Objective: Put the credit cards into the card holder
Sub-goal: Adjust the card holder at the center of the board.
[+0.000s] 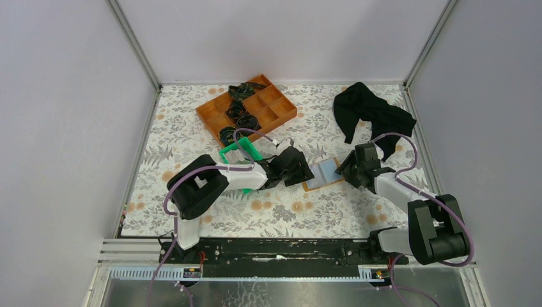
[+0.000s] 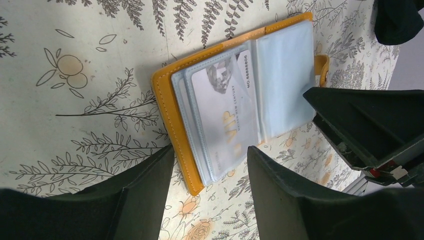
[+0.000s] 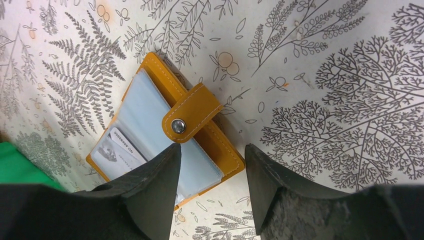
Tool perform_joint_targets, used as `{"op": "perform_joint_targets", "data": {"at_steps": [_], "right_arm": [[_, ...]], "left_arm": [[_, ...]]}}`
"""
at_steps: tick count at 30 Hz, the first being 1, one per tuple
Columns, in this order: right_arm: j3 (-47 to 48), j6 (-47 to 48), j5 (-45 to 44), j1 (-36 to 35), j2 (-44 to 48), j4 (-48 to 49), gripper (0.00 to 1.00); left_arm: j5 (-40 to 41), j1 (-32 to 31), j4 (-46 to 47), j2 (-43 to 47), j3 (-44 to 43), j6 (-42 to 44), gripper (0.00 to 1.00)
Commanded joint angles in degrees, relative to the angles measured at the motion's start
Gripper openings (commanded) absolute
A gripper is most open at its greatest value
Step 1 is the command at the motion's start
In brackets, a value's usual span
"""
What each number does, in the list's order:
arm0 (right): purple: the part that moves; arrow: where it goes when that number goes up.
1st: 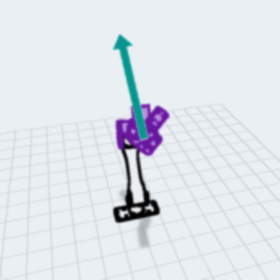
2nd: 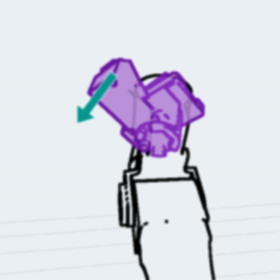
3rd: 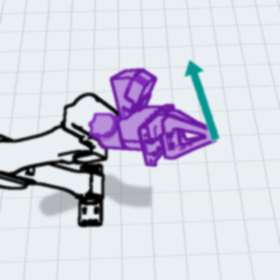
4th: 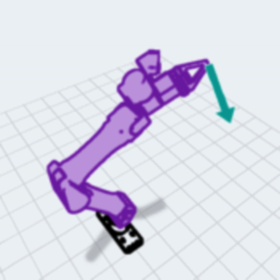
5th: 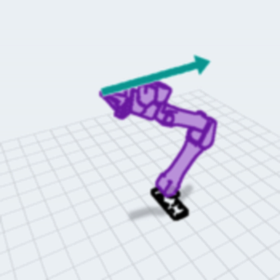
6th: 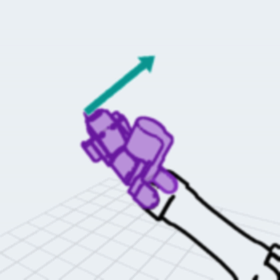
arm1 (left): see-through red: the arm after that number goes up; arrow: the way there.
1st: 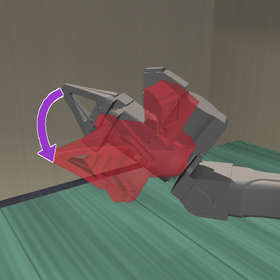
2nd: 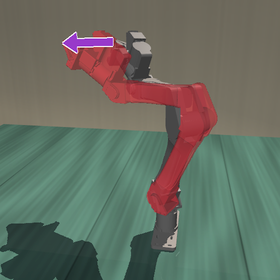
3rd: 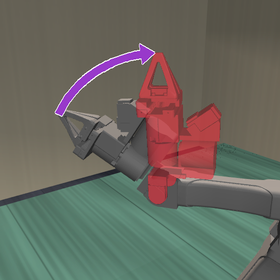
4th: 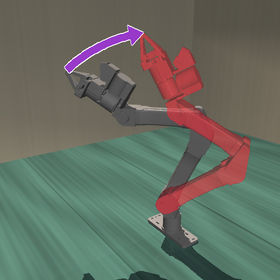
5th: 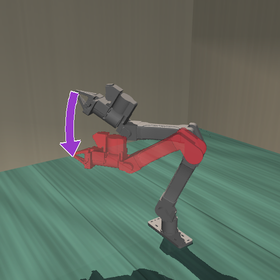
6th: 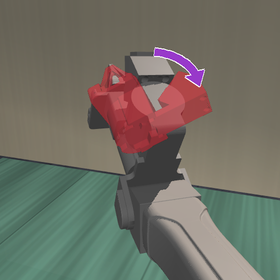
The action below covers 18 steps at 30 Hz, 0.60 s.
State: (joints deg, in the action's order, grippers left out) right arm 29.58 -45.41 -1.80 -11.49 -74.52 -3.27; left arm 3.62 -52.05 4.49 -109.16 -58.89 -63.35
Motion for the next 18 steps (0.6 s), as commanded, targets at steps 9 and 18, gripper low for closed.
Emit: {"op": "perform_joint_targets", "data": {"at_steps": [9, 18], "right_arm": [[-5.5, 2.8, 7.1, 0.3, 2.6, 9.4, 0.53], [-5.7, 3.0, 10.0, 0.4, 0.4, 14.7, 0.19]], "left_arm": [[-2.1, -0.1, -19.9, -10.4, 4.9, 3.9, 0.65], [-1.9, -0.2, -20.7, -10.2, 6.4, 4.0, 0.64]]}}
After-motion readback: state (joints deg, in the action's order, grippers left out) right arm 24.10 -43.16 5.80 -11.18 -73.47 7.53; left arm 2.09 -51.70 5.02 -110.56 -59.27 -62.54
